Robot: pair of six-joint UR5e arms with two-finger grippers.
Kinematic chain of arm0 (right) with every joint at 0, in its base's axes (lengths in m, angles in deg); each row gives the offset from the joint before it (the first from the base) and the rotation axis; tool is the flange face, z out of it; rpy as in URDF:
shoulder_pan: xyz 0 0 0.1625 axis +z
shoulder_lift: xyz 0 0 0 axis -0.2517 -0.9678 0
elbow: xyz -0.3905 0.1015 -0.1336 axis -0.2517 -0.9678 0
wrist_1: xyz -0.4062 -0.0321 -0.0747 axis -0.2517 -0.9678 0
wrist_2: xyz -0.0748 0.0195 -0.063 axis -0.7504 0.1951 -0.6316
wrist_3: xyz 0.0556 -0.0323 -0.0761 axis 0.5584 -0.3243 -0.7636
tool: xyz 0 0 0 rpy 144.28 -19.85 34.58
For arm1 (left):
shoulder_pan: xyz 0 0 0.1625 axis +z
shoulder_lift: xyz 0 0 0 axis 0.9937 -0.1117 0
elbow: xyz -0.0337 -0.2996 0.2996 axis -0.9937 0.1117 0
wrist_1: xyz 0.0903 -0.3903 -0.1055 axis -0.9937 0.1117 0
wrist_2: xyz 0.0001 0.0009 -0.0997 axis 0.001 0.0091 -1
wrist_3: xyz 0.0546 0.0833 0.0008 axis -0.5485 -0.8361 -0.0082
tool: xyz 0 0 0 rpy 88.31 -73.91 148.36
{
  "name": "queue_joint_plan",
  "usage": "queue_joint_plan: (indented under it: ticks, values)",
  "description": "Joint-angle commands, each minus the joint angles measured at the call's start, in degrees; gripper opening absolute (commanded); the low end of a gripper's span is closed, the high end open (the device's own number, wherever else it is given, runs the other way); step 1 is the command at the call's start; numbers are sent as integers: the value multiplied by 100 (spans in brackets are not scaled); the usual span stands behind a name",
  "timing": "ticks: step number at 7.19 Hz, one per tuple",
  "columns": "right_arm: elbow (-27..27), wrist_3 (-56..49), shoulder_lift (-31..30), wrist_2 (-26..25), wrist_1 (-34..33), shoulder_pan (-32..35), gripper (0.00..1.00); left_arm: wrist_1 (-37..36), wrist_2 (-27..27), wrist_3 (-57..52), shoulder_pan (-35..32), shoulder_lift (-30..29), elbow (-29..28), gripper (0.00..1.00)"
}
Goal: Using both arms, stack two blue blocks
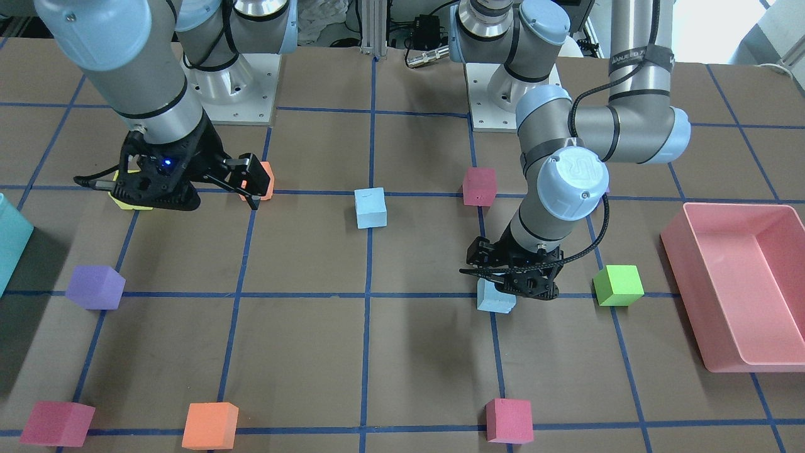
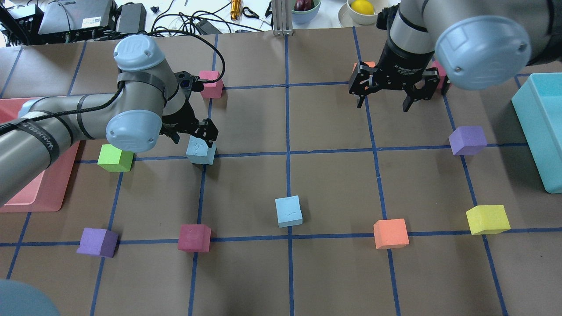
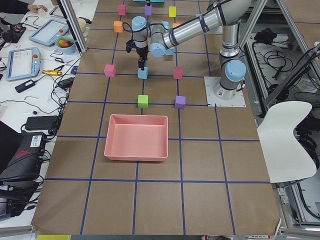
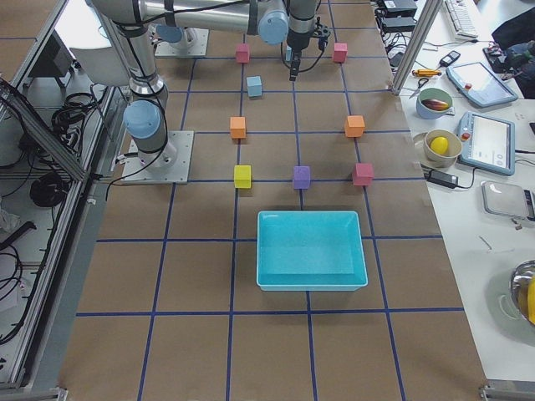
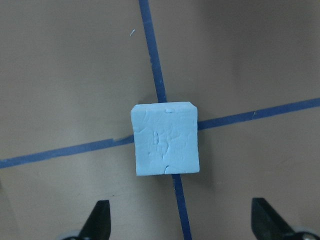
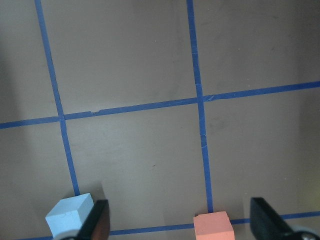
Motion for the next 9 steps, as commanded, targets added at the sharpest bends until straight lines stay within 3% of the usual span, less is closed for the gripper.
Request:
queue_joint_plan:
  ticks: [1, 3, 4, 5, 7, 9]
  values:
    - [35, -644, -121, -15, 145, -344, 100, -330, 88, 113, -30, -298, 126, 100]
    - [44, -808, -418, -33, 346, -311, 100, -987, 80, 194, -39, -386, 459, 96]
    - [71, -764, -620, -15, 347, -302, 100, -1060, 71, 194, -39, -430, 443, 41]
    - [71, -720, -692, -24, 347, -293, 100, -1061, 71, 202, -39, -413, 417, 1]
    - [71, -702, -693, -328, 460, -302, 100, -895, 45, 246, -73, -291, 207, 0]
    - [62, -580, -728, -455, 461, -302, 100, -325, -17, 1043, -658, 33, 39, 0]
